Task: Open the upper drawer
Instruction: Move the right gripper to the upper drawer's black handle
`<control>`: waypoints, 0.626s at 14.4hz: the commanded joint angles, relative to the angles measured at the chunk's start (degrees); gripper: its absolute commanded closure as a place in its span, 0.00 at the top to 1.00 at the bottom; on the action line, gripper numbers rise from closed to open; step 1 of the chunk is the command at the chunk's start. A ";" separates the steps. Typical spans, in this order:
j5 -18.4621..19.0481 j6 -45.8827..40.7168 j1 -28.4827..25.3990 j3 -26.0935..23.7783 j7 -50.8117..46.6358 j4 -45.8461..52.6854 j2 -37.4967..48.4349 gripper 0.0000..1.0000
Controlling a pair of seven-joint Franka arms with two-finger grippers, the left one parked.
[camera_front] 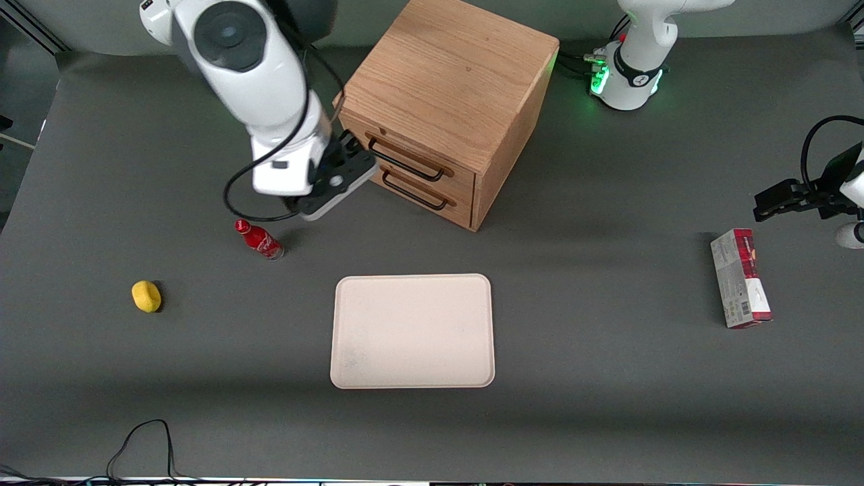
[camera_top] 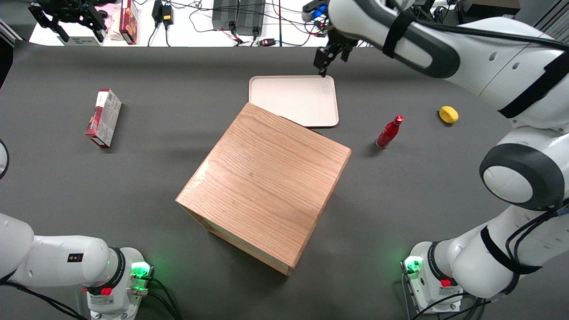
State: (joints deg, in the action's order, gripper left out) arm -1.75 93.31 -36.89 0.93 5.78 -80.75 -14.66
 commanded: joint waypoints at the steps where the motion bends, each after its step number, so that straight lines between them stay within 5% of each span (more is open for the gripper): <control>1: -0.45 -0.50 -4.58 0.65 3.69 1.47 -0.90 1.00; 7: -0.80 -1.02 -5.91 0.39 11.69 1.03 -0.90 1.00; 9: -3.77 -1.63 -5.82 0.48 12.33 0.94 -0.81 1.00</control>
State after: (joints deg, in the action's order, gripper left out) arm -2.53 93.11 -42.83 1.08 15.48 -80.75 -15.21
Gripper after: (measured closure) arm 0.000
